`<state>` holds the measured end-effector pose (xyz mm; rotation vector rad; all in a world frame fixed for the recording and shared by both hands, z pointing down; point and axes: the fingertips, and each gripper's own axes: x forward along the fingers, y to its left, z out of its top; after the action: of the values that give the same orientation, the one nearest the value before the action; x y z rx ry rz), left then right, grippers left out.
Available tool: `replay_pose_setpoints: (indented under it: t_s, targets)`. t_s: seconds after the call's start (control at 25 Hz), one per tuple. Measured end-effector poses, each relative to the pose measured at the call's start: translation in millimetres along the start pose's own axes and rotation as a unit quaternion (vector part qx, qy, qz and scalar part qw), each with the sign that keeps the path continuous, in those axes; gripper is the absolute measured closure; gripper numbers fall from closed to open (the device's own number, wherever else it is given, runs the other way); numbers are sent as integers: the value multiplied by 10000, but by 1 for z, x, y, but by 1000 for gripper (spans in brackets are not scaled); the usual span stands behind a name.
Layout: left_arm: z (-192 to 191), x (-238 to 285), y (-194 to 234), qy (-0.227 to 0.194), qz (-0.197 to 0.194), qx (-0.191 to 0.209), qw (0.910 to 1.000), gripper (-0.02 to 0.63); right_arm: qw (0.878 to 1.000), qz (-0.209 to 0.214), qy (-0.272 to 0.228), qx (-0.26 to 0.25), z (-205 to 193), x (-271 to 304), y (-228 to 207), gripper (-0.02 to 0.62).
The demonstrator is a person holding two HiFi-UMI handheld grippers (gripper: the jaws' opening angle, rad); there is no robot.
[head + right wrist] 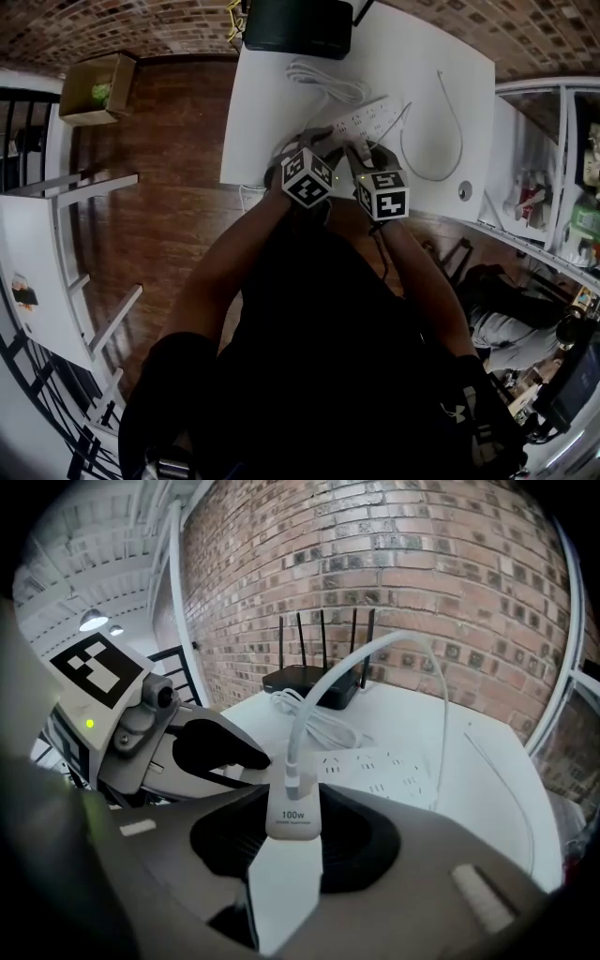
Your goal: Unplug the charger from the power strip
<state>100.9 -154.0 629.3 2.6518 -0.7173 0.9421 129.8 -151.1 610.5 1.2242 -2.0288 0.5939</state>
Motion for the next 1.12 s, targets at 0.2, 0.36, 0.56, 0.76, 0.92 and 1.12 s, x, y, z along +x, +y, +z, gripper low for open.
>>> replay_pose_setpoints:
  t_s: [0.2, 0.36, 0.56, 0.76, 0.92, 1.12]
  targets:
    - [0, 1, 0, 9, 6, 11, 10000, 434, 9990, -96, -87, -429, 2, -5, 1, 457]
    - [-1, 2, 0, 8, 22, 0, 10000, 436, 9996, 81, -241, 109, 1, -12, -4, 456]
    - [-1, 2, 0, 68, 33, -6, 10000, 434, 9834, 568, -763, 1545, 10, -32, -11, 456]
    - [21, -25, 11, -383, 285, -262, 9985, 410, 9373, 980, -1199, 3124, 6, -59, -33, 454]
    - [47, -65, 4, -888, 340, -696, 9930, 434, 8853, 595, -1294, 4426, -36, -68, -87, 453]
    - [71, -107, -11, -1293, 428, -916, 9864, 442, 8301, 158, -1075, 5469, -88, -66, -132, 453]
